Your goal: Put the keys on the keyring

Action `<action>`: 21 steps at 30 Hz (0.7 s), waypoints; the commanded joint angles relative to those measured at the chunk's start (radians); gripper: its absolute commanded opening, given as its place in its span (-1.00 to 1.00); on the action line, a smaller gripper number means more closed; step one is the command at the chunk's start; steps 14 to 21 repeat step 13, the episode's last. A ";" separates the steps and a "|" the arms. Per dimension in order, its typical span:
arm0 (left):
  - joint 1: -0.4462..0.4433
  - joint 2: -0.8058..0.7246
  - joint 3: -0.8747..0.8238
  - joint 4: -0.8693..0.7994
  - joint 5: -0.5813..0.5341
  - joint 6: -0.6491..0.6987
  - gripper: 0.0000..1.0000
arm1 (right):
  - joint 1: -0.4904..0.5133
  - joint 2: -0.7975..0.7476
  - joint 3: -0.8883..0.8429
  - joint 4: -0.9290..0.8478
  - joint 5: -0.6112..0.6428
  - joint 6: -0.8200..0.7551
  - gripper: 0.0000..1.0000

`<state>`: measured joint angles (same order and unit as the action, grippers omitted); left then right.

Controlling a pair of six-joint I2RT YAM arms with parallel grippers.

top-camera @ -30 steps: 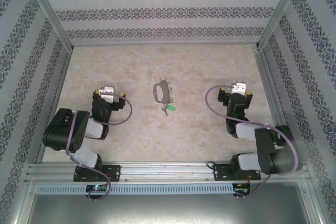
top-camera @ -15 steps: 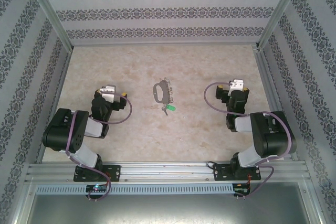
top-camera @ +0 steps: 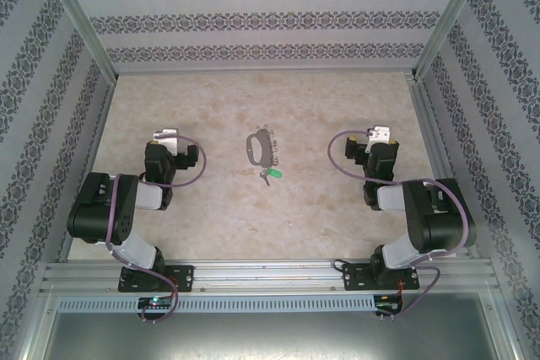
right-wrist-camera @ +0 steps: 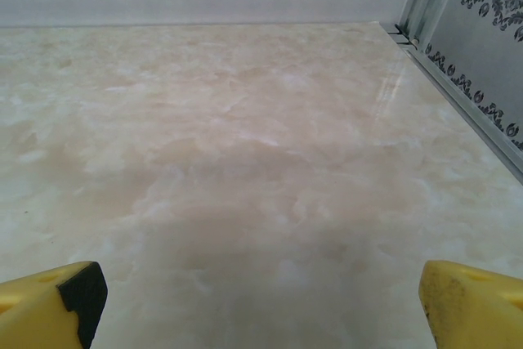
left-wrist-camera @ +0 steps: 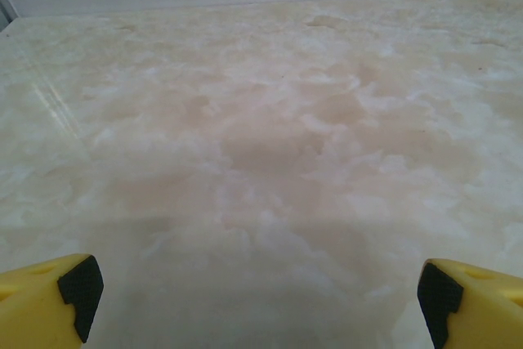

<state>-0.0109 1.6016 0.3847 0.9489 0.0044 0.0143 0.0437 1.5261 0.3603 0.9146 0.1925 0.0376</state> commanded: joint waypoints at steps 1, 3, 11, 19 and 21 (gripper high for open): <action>0.011 -0.015 -0.015 0.022 -0.081 -0.044 1.00 | 0.005 -0.016 0.014 -0.001 -0.012 0.007 0.95; 0.011 -0.015 -0.053 0.089 -0.131 -0.063 1.00 | 0.002 -0.016 0.014 -0.002 -0.015 0.008 0.95; 0.011 0.006 -0.182 0.358 -0.136 -0.069 1.00 | -0.008 -0.016 0.016 -0.006 -0.041 0.011 0.95; 0.011 0.033 -0.214 0.452 -0.123 -0.065 1.00 | -0.007 -0.018 0.014 -0.005 -0.046 0.007 0.95; 0.011 0.033 -0.214 0.452 -0.123 -0.065 1.00 | -0.007 -0.018 0.014 -0.005 -0.046 0.007 0.95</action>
